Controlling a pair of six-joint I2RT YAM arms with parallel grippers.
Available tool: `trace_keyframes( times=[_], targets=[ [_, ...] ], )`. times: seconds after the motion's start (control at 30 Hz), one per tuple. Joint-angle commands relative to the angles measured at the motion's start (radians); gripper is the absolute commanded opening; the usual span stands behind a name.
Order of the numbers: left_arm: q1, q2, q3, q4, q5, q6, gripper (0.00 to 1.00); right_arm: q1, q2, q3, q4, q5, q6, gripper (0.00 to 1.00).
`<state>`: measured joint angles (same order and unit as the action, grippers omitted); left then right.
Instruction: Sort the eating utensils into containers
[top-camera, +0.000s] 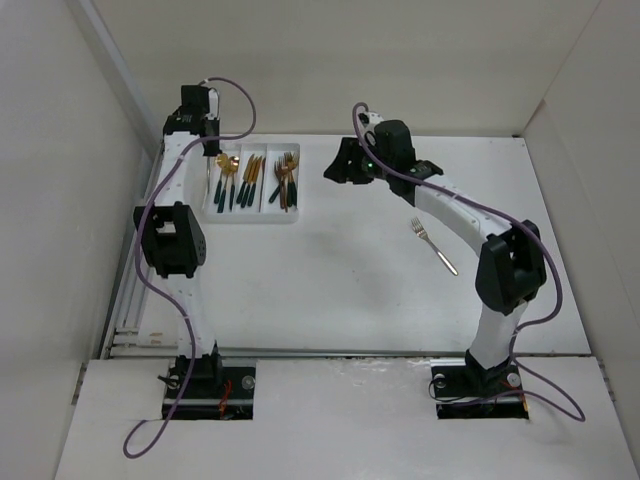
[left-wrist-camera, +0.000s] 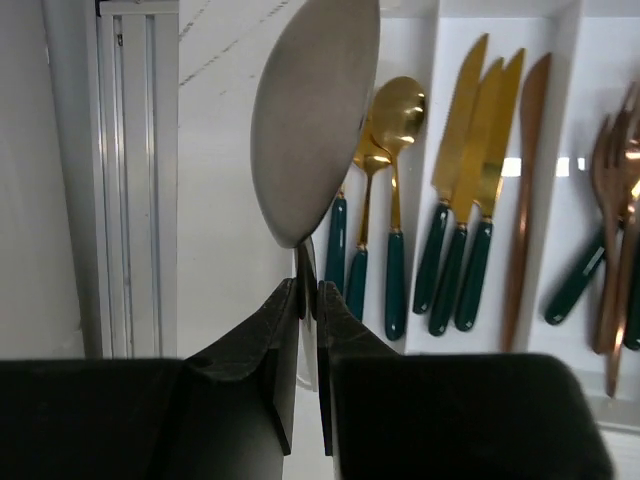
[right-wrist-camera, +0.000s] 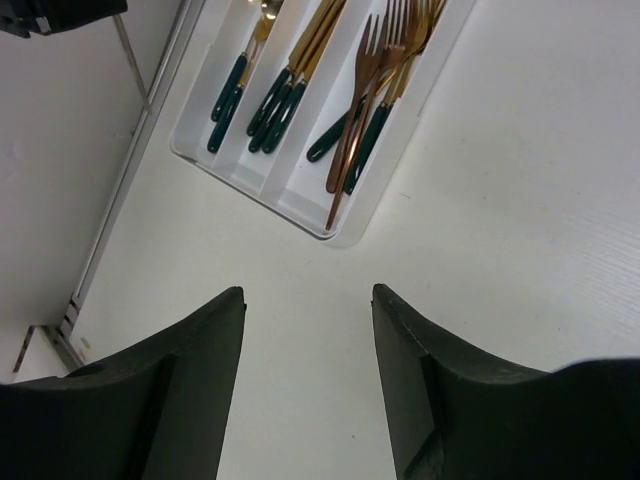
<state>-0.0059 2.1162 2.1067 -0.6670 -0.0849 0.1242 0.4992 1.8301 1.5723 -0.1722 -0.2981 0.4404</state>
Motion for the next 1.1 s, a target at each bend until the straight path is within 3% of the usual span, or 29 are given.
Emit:
trace_keyframes(
  times=[0.0, 0.23, 0.5, 0.53, 0.57, 0.6, 0.73, 0.77, 0.83, 0.97, 1.07],
  targets=[
    [0.013, 0.080, 0.093, -0.028, -0.021, 0.037, 0.00, -0.008, 0.033, 0.090, 0.056, -0.039, -0.016, 0.59],
    [0.032, 0.174, 0.136, 0.003, 0.074, 0.046, 0.00, -0.027, 0.092, 0.158, 0.056, -0.076, -0.006, 0.59],
    [0.032, 0.241, 0.136, 0.017, 0.053, 0.066, 0.00, -0.045, 0.101, 0.169, 0.046, -0.087, 0.012, 0.61],
    [0.032, 0.241, 0.136, 0.017, 0.037, 0.055, 0.01, -0.045, 0.101, 0.169, 0.028, -0.087, 0.023, 0.70],
    [0.032, 0.251, 0.136, 0.017, 0.037, 0.055, 0.11, -0.057, 0.101, 0.169, 0.014, -0.076, 0.023, 0.71],
    [0.032, 0.251, 0.136, 0.017, 0.025, 0.055, 0.33, -0.057, 0.101, 0.169, -0.021, -0.076, 0.023, 0.75],
    [0.032, 0.228, 0.136, 0.017, -0.001, 0.046, 0.54, -0.116, 0.110, 0.207, -0.157, -0.047, -0.003, 0.77],
    [0.032, 0.217, 0.136, 0.017, -0.012, 0.046, 0.54, -0.143, 0.110, 0.221, -0.192, -0.017, -0.015, 0.91],
    [0.032, 0.208, 0.159, 0.017, -0.025, 0.055, 0.57, -0.171, 0.110, 0.233, -0.319, 0.026, -0.058, 1.00],
    [0.032, 0.162, 0.184, 0.017, -0.036, 0.055, 0.57, -0.202, 0.120, 0.259, -0.565, 0.196, -0.155, 1.00],
    [0.032, 0.131, 0.193, 0.027, -0.036, 0.055, 0.58, -0.218, 0.081, 0.186, -0.685, 0.335, -0.199, 1.00]
  ],
)
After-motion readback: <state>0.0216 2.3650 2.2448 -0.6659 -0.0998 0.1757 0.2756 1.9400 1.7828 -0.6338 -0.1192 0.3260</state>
